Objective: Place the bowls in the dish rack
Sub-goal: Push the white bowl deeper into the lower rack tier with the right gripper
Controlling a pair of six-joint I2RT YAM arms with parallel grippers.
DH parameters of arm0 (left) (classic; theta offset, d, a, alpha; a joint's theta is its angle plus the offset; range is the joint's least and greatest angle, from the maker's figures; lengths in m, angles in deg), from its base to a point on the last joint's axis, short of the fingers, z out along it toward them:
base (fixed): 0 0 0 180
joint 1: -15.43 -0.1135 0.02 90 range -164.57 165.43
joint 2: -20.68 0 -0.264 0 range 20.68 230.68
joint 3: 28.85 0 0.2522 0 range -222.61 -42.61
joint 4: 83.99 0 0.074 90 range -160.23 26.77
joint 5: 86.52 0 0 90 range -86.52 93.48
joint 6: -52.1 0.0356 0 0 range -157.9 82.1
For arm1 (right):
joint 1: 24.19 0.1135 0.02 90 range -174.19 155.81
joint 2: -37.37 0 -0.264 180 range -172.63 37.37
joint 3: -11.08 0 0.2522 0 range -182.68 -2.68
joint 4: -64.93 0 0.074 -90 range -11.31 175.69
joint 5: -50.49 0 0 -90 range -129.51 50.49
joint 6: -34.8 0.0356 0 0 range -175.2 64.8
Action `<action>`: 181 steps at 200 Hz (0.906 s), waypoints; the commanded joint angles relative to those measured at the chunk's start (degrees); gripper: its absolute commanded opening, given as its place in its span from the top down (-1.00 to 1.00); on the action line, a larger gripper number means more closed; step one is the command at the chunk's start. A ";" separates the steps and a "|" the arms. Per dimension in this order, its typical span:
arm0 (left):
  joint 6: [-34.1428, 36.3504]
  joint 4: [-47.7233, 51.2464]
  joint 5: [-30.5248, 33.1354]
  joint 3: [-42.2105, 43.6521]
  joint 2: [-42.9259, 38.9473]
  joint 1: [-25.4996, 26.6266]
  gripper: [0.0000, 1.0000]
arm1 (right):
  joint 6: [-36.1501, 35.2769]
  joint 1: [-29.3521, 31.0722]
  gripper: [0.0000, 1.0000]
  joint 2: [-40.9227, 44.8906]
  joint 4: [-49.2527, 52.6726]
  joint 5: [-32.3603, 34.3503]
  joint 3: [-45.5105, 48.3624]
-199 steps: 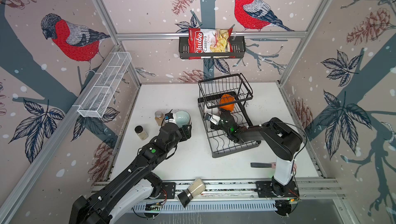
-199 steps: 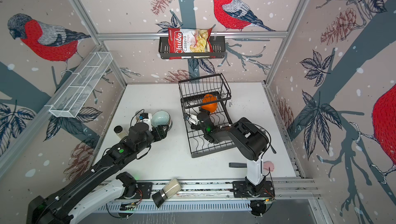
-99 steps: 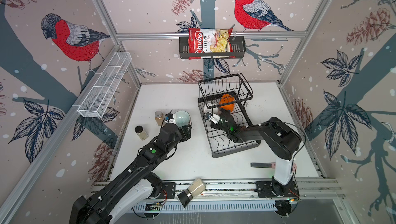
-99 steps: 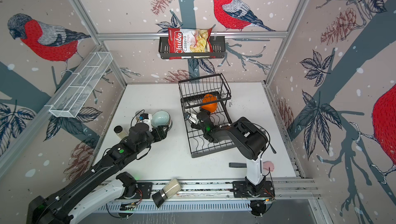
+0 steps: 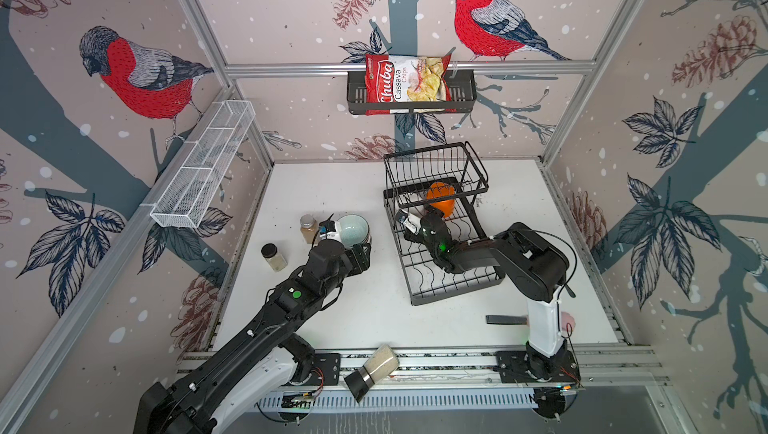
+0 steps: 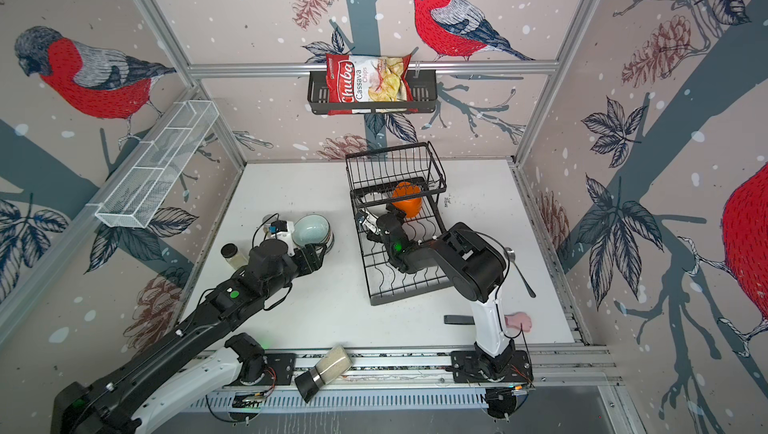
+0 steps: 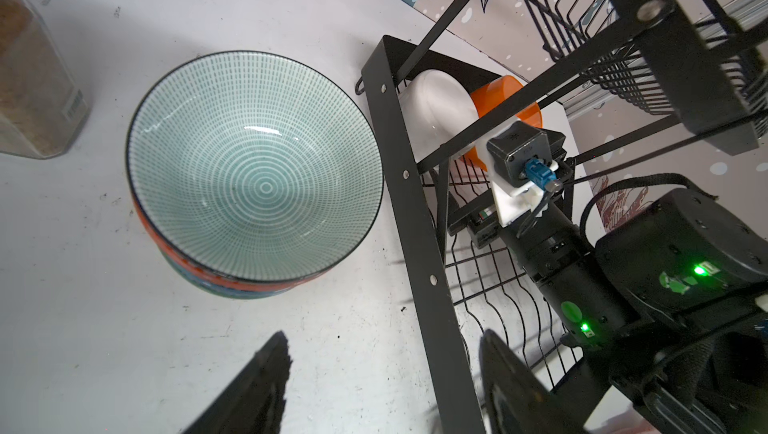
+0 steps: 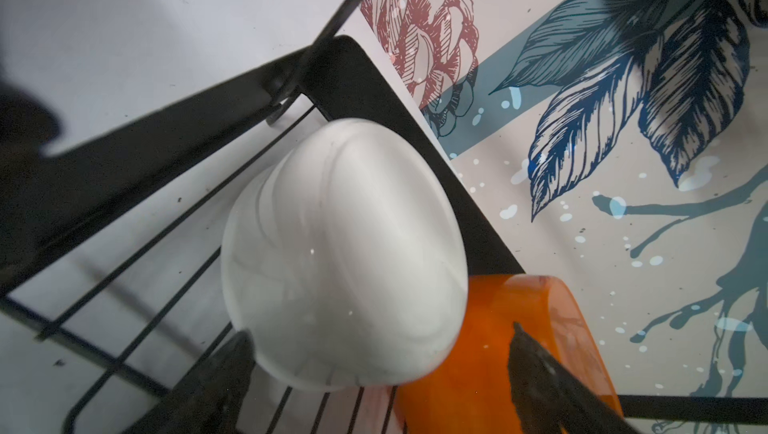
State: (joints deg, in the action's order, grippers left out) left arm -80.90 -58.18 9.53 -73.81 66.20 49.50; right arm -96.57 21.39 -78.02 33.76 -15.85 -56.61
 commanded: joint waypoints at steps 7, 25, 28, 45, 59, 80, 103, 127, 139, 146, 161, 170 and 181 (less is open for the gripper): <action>0.58 -0.47 0.28 0.00 -0.32 -0.05 -0.43 | 2.11 0.28 -0.91 0.87 -0.01 -0.84 0.03; 0.51 -0.30 0.55 0.08 -0.60 -0.05 -0.44 | 2.42 0.74 -0.91 2.23 -0.05 -1.46 1.25; 0.59 -0.37 0.61 0.02 -0.60 -0.03 -0.43 | 2.43 0.86 -0.91 2.47 0.06 -1.50 1.42; 0.64 -0.53 0.65 0.05 -0.52 -0.04 -0.43 | 2.37 1.47 -0.91 3.36 0.68 -1.34 2.07; 0.64 -0.66 0.70 0.06 -0.42 -0.11 -0.43 | 2.42 1.99 -0.91 4.07 1.23 -0.97 2.64; 0.53 -0.63 0.56 0.06 -0.40 -0.05 -0.43 | 3.08 2.57 -0.91 5.29 1.74 0.01 3.77; 0.62 -0.56 0.65 0.09 -0.48 -0.05 -0.43 | 4.07 2.92 -0.91 6.87 2.22 0.49 5.45; 0.66 -0.63 0.65 -0.07 -0.47 -0.10 -0.44 | 4.70 3.34 -0.90 8.03 3.39 1.44 6.84; 0.71 -0.72 0.73 -0.23 -0.41 -0.05 -0.44 | 5.04 3.78 -0.90 8.82 3.57 2.18 7.75; 0.72 -0.72 0.81 -0.14 -0.42 -0.06 -0.43 | 5.38 4.06 -0.90 9.38 3.84 2.68 8.29; 0.64 -0.72 1.18 -0.24 -0.23 -0.18 -0.44 | 6.72 4.92 -0.90 10.81 4.20 4.12 9.33; 0.39 -0.72 1.45 -0.26 -0.07 -0.21 -0.43 | 7.66 5.41 -0.90 11.97 4.82 4.48 9.88; 0.12 -0.97 1.52 -0.27 0.30 -0.19 -0.44 | 9.01 5.90 -0.90 13.31 5.43 5.56 10.40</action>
State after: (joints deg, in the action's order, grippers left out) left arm -80.92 -58.05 9.96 -73.72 66.04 49.43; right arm -91.17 26.40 -67.12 38.31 -13.38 -47.10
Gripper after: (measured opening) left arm 0.718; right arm 0.950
